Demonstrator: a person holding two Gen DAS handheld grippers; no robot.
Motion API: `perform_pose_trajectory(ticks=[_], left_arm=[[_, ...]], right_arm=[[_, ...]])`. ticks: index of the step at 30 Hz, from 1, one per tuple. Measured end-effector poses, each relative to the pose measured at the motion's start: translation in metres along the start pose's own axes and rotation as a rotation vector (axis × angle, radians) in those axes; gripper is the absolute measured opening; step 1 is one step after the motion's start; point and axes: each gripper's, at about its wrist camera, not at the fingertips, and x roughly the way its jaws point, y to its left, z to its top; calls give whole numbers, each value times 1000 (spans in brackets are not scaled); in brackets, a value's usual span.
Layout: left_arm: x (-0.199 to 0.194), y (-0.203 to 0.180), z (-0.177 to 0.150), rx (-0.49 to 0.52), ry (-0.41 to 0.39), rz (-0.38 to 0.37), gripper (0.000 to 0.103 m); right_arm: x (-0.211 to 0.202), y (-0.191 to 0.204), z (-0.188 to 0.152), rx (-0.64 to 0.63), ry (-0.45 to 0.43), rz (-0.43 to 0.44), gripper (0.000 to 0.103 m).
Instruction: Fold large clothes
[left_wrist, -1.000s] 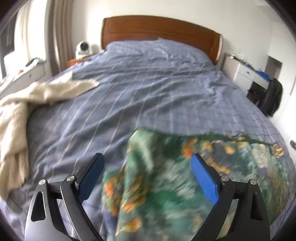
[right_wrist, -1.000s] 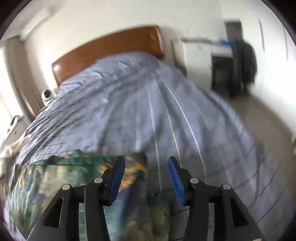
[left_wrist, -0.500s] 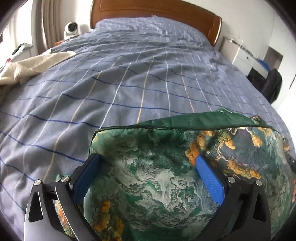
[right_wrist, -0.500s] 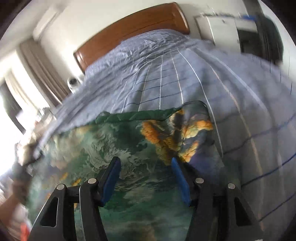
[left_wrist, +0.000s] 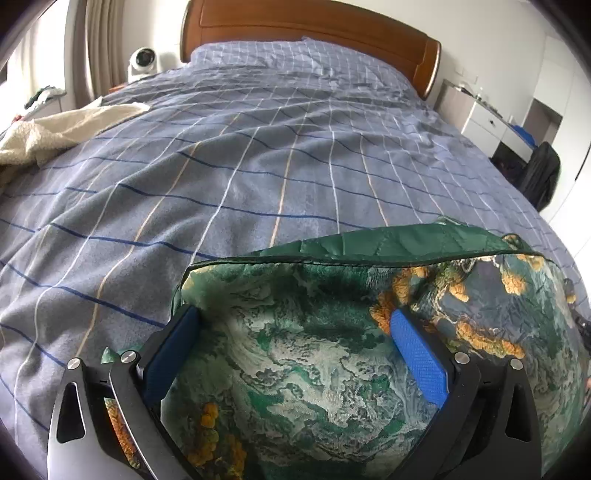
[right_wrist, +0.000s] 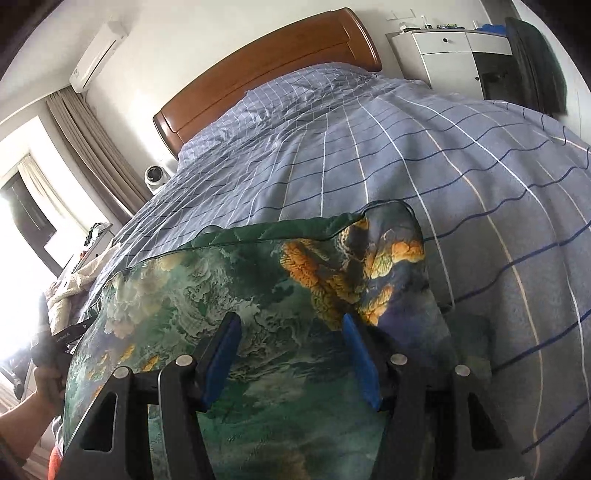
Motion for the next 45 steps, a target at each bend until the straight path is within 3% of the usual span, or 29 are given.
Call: perform_pose_trajectory(ticks=[32, 37, 40, 43, 45], left_arm=[[2, 0, -1, 3, -1, 3, 103], [-2, -2, 9, 6, 54, 20, 102], [-38, -7, 21, 14, 45, 63, 99], [-93, -21, 19, 37, -38, 3, 100], [-128, -50, 14, 117, -72, -49, 101]], right_arm=[[1, -7, 0, 22, -10, 39, 58], [2, -9, 2, 30, -4, 47, 59], [3, -10, 5, 32, 10, 55, 60], [1, -14, 6, 55, 8, 82, 60], [0, -15, 11, 72, 24, 81, 60]])
